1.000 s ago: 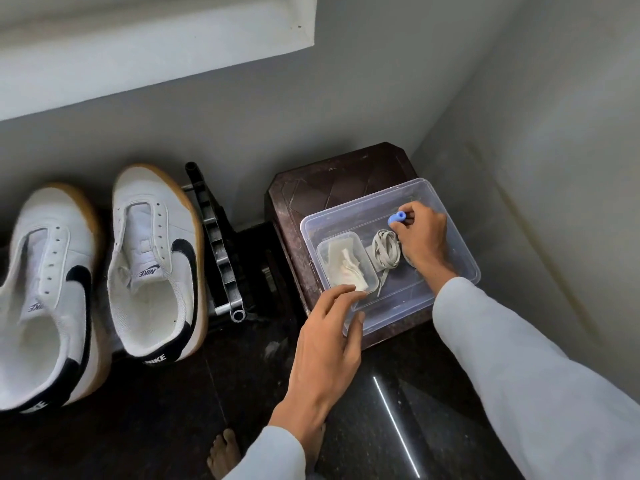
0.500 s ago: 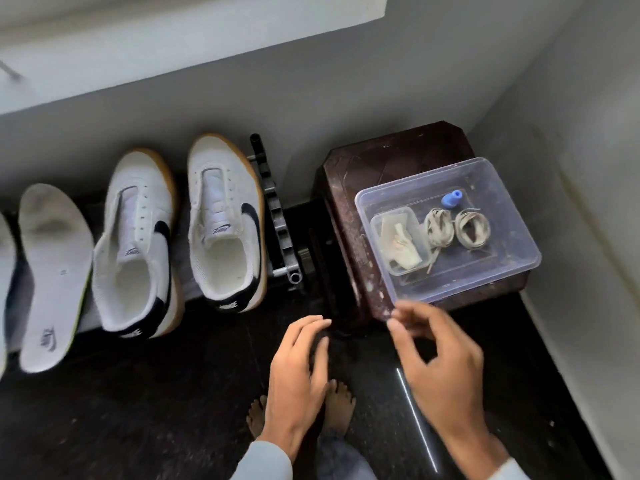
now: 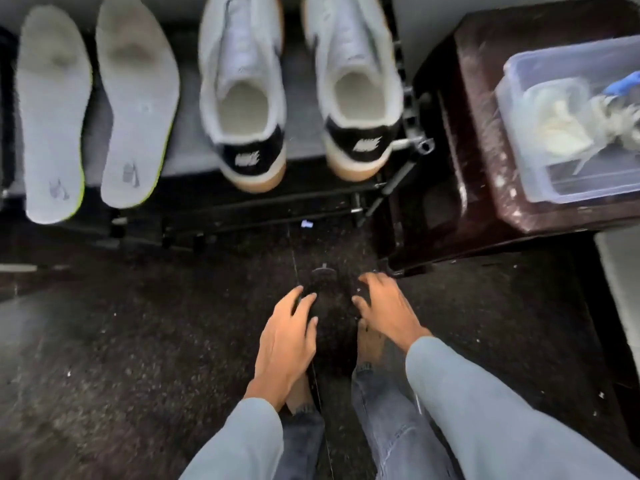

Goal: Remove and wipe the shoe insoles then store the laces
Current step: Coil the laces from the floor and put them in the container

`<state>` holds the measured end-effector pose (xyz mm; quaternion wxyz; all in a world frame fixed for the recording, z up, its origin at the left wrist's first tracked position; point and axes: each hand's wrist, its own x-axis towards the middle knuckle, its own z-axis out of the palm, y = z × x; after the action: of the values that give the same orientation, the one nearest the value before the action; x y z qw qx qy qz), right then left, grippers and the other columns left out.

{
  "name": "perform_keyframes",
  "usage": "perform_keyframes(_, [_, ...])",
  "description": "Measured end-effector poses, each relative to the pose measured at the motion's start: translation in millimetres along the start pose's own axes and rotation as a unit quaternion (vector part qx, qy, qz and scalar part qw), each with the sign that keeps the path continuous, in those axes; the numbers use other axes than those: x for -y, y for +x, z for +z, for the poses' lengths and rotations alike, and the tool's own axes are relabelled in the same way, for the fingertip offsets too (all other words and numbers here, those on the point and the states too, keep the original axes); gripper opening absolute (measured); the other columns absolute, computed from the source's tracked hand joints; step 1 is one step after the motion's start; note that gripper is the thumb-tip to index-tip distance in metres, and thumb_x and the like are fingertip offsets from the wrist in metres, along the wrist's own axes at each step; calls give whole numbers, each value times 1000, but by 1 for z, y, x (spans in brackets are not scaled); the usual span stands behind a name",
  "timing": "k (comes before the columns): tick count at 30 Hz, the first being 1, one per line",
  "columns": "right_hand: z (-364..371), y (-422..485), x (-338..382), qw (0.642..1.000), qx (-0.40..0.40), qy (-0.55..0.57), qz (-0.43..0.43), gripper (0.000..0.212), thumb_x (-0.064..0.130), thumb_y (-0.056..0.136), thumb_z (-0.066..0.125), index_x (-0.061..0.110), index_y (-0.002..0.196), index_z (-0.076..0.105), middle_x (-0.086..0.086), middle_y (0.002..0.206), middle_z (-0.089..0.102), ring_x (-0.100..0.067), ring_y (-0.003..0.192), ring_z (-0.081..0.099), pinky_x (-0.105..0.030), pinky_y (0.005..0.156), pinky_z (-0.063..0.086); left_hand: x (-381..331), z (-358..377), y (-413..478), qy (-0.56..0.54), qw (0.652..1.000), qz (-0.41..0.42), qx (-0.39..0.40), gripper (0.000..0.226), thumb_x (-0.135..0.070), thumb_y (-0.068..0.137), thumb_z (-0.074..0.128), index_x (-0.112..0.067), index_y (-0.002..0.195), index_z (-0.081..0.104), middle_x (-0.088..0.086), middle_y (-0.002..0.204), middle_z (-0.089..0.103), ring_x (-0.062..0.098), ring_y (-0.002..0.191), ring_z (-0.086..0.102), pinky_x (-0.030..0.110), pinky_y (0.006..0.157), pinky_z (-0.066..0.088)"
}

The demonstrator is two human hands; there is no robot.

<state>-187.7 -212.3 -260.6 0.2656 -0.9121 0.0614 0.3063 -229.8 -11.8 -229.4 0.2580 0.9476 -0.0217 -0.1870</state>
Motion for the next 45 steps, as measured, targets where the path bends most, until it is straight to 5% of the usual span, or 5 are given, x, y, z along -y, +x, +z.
perform_keyframes(12, [178,250,-25,982,-3,-147,-119,70,28,91,60,6,151,31,-22,149,42,-41,130,50,-47,104,45,179,160,135,102,994,-24,18,59,-32,102,42,-21,157,22,9,165,17,29,153,16,46,122,21])
perform_keyframes(24, [230,375,-37,966,-142,-139,-168,36,15,92,63,14,128,60,-17,145,39,-41,122,51,-42,100,47,254,196,211,95,993,-31,-62,52,-27,98,50,-24,148,39,10,152,39,32,139,39,48,115,32])
perform_keyframes(27, [234,366,-40,975,-124,-116,-144,31,27,99,54,6,119,64,-19,133,49,-37,117,52,-29,88,39,248,195,209,79,994,-47,-63,49,-27,98,51,-23,146,42,9,149,42,32,136,42,47,114,34])
perform_keyframes(31, [235,330,-58,968,-70,-84,-226,99,87,72,8,10,90,68,-16,95,65,-30,85,63,-28,74,47,225,190,187,53,995,-60,-52,47,-30,98,51,-20,144,45,9,145,45,33,131,46,47,109,38])
perform_keyframes(45, [81,24,42,973,-99,162,-136,26,23,84,76,19,107,66,7,99,72,-6,93,67,-22,84,53,62,46,47,-396,884,-241,-66,26,-18,94,57,-22,116,70,7,110,74,24,105,69,32,102,49])
